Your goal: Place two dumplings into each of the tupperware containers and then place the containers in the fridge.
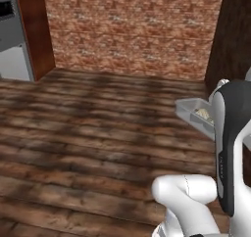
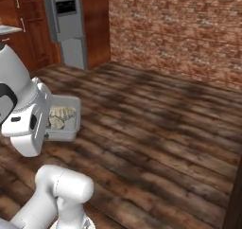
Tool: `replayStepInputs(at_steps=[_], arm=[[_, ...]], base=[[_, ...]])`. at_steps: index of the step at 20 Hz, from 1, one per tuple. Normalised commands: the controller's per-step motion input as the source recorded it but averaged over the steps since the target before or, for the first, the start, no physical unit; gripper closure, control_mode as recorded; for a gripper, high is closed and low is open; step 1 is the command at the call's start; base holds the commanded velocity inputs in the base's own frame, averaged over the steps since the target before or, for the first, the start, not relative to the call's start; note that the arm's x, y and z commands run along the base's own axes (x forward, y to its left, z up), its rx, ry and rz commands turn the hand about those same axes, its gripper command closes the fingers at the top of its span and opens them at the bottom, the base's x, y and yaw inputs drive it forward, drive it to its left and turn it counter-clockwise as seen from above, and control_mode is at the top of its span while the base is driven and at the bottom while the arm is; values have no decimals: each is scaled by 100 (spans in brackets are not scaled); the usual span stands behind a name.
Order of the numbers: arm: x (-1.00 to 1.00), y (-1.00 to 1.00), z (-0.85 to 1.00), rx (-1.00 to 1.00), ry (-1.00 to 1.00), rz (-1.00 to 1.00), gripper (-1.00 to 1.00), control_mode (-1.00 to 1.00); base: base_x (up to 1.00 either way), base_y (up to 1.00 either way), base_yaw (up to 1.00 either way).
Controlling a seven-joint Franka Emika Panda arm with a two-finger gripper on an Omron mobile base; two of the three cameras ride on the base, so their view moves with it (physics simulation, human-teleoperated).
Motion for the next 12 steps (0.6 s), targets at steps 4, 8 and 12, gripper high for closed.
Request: replayStepInputs(at_steps=[4, 8, 12], arm=[[0, 0, 0, 0, 0, 0, 100, 100], [0, 0, 0, 0, 0, 0, 100, 100], [0, 0, 0, 0, 0, 0, 100, 100]], base=[[100, -13, 8], [100, 0, 2], [100, 0, 0]])
